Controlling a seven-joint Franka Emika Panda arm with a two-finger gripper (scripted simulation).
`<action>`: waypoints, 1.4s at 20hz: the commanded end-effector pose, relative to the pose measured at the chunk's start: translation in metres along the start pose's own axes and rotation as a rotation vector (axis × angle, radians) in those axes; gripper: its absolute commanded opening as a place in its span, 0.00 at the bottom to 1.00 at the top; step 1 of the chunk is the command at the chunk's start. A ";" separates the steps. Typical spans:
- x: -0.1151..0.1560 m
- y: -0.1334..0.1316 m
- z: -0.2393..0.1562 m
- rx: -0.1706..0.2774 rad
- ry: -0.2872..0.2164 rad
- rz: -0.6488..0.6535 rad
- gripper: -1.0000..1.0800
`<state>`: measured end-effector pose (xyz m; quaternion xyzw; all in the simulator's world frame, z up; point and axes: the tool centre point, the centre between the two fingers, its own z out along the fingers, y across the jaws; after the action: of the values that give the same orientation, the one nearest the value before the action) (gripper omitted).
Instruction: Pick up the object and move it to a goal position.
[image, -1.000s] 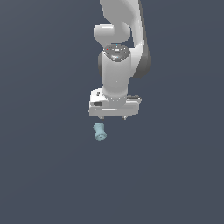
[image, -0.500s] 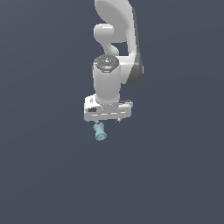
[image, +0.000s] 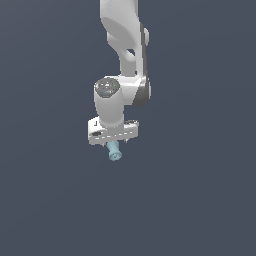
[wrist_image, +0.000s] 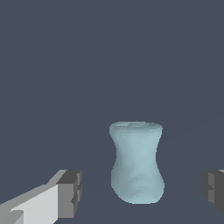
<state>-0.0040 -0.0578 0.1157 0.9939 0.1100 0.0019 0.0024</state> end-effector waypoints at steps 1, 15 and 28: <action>-0.003 0.005 0.007 0.003 -0.001 -0.016 0.96; -0.007 0.009 0.031 0.005 -0.004 -0.027 0.96; -0.006 0.010 0.063 0.005 -0.003 -0.030 0.00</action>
<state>-0.0079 -0.0687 0.0531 0.9922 0.1247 0.0000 0.0000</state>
